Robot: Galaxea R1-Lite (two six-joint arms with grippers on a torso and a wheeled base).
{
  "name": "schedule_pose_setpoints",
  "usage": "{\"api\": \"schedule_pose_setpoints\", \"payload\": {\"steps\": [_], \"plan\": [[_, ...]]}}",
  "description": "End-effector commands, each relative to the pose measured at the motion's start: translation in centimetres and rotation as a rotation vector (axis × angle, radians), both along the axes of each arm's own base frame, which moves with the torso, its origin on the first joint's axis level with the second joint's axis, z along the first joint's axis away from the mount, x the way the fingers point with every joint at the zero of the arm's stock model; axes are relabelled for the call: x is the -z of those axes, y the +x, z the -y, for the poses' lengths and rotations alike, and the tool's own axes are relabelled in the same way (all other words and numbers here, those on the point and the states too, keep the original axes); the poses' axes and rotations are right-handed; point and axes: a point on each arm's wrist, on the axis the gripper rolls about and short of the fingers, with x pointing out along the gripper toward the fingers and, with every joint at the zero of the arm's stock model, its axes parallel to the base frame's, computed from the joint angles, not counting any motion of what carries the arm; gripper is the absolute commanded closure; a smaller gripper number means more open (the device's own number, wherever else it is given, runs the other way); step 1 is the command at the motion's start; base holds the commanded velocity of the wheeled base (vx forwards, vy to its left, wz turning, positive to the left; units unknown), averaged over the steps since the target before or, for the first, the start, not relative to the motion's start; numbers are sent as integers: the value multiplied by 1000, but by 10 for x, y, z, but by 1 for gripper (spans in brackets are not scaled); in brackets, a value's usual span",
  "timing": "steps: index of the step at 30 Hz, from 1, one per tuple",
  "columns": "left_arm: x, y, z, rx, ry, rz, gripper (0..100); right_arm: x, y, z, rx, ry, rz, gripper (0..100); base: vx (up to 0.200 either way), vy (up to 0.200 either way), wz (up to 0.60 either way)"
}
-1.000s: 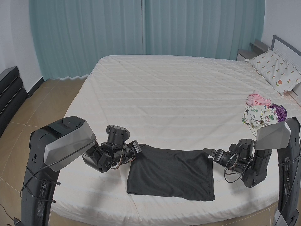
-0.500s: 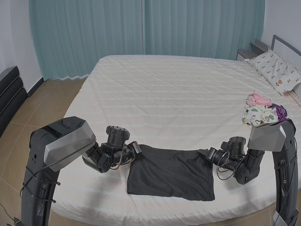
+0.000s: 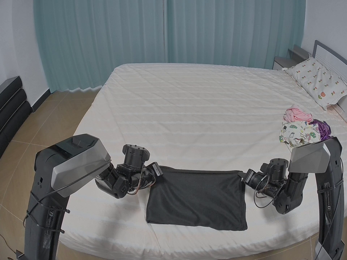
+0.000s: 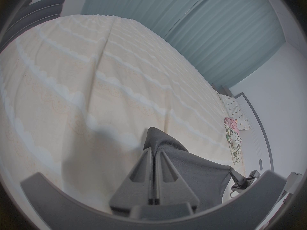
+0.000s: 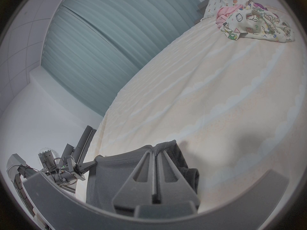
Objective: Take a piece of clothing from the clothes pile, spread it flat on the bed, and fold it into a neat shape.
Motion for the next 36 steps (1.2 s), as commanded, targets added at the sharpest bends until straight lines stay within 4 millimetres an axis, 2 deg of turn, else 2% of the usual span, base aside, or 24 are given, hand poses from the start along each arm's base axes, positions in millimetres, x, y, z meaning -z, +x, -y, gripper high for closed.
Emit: {"api": "schedule_pose_setpoints", "payload": {"steps": [1,9,15,30,31,36], "plan": [[0,1,0,0,-1,1,100,3,-2,1,2,-2,-13,100,0,0,0],[2,1,0,-2,1,0,100,4,5,1,11,0,6,100,0,0,0],[3,1,1,0,4,-2,100,7,23,2,78,-16,58,100,0,0,0],[4,0,3,5,8,-8,100,11,21,3,76,-33,11,100,0,0,0],[3,0,3,5,9,-10,0,12,21,4,77,-35,9,0,0,0,0],[4,-1,3,7,10,-11,0,10,20,4,79,-32,17,0,0,0,0]]}}
